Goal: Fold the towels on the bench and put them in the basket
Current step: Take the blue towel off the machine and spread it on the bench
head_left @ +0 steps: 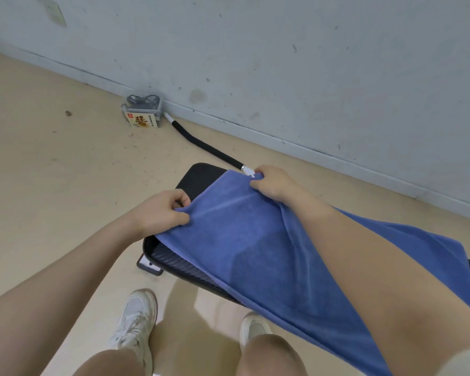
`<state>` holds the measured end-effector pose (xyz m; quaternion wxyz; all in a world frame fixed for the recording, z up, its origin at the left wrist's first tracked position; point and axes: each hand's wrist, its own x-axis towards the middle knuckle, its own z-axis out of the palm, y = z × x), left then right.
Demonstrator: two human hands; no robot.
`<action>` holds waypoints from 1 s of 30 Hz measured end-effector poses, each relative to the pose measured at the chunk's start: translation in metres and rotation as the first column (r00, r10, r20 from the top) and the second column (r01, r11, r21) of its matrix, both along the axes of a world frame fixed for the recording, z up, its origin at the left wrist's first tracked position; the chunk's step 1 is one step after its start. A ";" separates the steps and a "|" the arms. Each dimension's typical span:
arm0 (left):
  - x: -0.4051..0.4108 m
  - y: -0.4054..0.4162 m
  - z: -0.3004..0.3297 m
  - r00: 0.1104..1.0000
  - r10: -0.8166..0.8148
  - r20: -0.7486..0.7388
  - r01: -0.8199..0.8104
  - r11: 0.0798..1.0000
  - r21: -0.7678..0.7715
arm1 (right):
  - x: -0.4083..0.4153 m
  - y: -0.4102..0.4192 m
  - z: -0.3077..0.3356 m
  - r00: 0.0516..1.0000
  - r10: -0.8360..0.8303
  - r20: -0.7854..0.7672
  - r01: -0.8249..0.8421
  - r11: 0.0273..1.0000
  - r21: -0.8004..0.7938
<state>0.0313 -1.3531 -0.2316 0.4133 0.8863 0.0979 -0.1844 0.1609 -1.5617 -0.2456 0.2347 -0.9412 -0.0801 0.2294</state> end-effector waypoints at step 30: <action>0.009 -0.058 -0.008 0.916 -0.187 0.354 0.002 0.886 0.463 | -0.067 -0.051 0.002 0.888 0.179 0.424 -0.113 0.978 -0.177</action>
